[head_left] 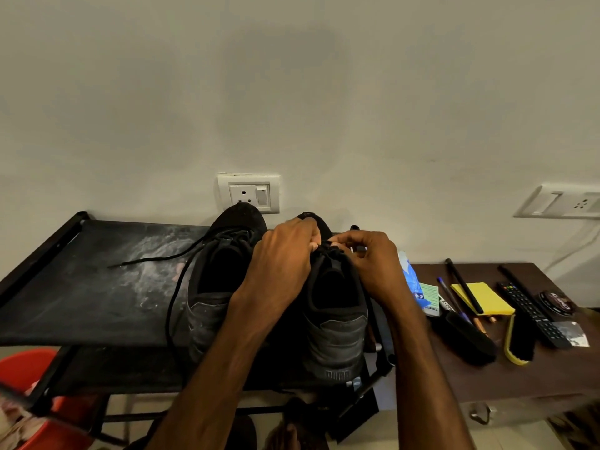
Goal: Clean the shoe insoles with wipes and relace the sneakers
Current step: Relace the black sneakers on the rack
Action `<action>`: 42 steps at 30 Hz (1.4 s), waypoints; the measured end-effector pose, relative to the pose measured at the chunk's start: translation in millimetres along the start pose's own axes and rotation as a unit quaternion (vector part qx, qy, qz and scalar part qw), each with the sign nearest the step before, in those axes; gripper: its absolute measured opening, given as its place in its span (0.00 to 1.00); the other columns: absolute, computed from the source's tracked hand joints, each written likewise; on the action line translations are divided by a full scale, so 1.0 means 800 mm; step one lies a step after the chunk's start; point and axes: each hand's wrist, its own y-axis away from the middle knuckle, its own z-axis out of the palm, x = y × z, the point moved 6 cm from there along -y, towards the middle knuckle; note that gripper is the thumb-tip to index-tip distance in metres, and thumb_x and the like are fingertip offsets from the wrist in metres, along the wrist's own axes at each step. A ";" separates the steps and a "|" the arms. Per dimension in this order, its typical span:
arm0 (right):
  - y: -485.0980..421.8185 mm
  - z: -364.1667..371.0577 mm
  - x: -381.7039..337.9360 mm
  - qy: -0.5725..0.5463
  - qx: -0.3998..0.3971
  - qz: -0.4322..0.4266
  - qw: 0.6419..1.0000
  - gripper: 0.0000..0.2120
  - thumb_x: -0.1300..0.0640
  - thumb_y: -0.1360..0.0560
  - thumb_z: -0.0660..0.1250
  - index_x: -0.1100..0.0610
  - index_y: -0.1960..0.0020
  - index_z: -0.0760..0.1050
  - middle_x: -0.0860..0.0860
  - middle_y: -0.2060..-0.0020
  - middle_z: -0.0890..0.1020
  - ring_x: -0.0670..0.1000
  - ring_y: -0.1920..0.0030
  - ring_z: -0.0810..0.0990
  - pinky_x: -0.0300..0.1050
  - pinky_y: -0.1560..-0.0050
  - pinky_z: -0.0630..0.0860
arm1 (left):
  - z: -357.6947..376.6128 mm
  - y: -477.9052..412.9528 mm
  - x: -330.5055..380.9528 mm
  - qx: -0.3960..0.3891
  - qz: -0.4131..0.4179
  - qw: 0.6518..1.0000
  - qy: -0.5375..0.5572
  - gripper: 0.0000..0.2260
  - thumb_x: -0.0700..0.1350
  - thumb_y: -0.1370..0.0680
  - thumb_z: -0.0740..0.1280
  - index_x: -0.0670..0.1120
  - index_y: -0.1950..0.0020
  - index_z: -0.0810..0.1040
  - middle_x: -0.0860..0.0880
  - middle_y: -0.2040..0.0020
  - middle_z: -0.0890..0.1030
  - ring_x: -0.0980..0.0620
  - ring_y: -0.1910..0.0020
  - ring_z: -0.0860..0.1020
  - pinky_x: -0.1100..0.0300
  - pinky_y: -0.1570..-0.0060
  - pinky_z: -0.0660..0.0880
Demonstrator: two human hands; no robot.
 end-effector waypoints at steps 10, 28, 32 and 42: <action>0.002 -0.002 -0.014 0.029 0.049 -0.025 0.998 0.06 0.56 0.21 0.71 0.53 0.54 0.86 0.45 0.59 0.86 0.44 0.57 0.84 0.44 0.51 0.80 | 0.000 -0.002 -0.001 -0.045 -0.016 0.998 -0.045 0.12 0.41 0.18 0.63 0.54 0.39 0.79 0.52 0.42 0.81 0.47 0.44 0.79 0.56 0.49 0.72; 0.032 -0.019 -0.044 -0.102 -0.151 0.026 0.983 0.10 0.60 0.21 0.70 0.57 0.40 0.83 0.48 0.48 0.87 0.43 0.45 0.84 0.36 0.41 0.78 | -0.004 -0.001 -0.010 -0.070 -0.008 0.997 0.016 0.11 0.48 0.17 0.61 0.52 0.46 0.83 0.51 0.50 0.84 0.51 0.51 0.81 0.48 0.46 0.78; 0.039 -0.022 -0.045 -0.113 -0.211 0.054 0.969 0.18 0.69 0.21 0.67 0.58 0.33 0.78 0.49 0.41 0.84 0.43 0.39 0.82 0.35 0.39 0.77 | -0.016 0.007 -0.008 -0.114 -0.014 0.989 0.095 0.12 0.53 0.20 0.67 0.50 0.40 0.82 0.54 0.48 0.84 0.58 0.50 0.81 0.54 0.44 0.80; 0.032 -0.014 -0.052 0.047 -0.112 0.094 0.988 0.18 0.66 0.28 0.72 0.54 0.40 0.77 0.46 0.50 0.83 0.42 0.50 0.82 0.37 0.49 0.81 | -0.005 0.018 0.006 -0.161 -0.093 0.982 0.027 0.14 0.44 0.27 0.68 0.46 0.42 0.76 0.47 0.48 0.79 0.48 0.50 0.79 0.49 0.48 0.81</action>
